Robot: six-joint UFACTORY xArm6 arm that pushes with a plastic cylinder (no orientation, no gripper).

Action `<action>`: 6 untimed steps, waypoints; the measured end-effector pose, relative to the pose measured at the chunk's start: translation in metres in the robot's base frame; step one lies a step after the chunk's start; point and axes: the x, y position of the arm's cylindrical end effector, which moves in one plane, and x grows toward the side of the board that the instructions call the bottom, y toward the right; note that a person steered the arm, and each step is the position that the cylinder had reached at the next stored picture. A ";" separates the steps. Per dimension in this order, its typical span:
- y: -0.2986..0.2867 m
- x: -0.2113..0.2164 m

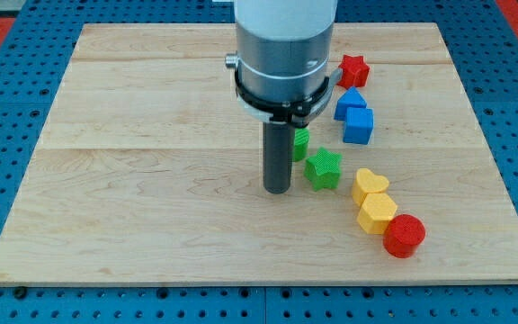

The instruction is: Place green circle to the top of the red star

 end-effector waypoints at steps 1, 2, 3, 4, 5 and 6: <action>0.031 0.000; 0.058 0.000; 0.061 0.000; 0.015 0.000; -0.005 -0.001; -0.018 -0.004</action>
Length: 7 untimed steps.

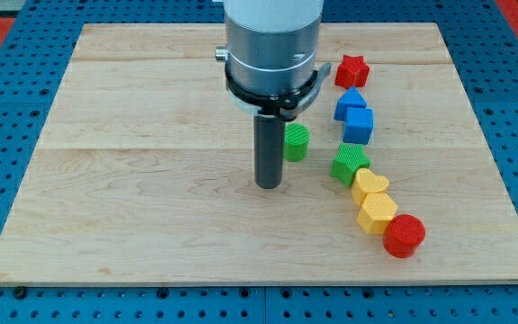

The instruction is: Place green circle to the top of the red star

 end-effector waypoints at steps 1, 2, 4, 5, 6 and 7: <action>-0.010 -0.007; -0.017 -0.015; -0.033 -0.024; -0.035 -0.025; -0.035 -0.025; -0.036 -0.025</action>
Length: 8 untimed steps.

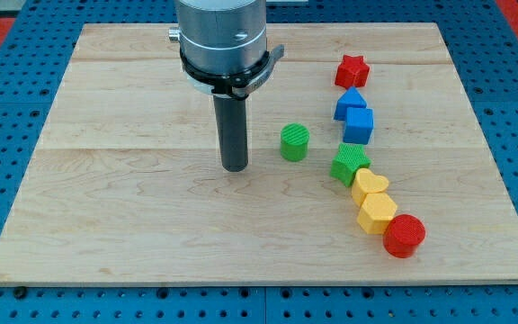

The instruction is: Place green circle to the top of the red star

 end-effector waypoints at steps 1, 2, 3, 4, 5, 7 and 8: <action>-0.002 0.000; 0.026 0.000; 0.055 0.000; 0.078 0.000; 0.095 -0.004; 0.096 -0.074; 0.096 -0.114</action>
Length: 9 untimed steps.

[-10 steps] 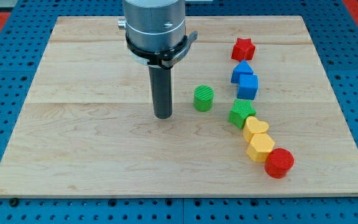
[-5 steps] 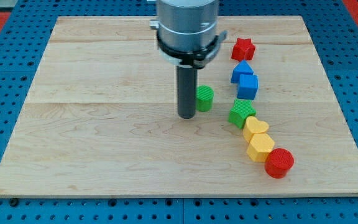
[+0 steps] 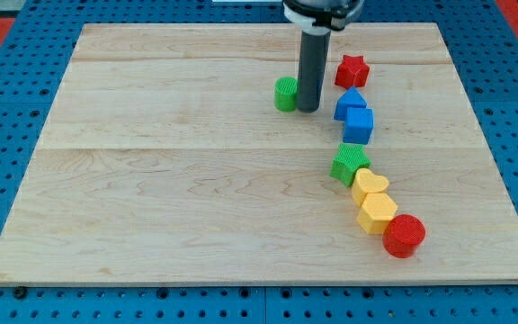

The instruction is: Place green circle to the top of the red star

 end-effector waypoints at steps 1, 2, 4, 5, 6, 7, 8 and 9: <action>-0.011 -0.013; -0.049 0.004; -0.104 -0.004; -0.131 -0.030; -0.103 -0.040; -0.094 -0.083; -0.088 -0.097; -0.088 -0.114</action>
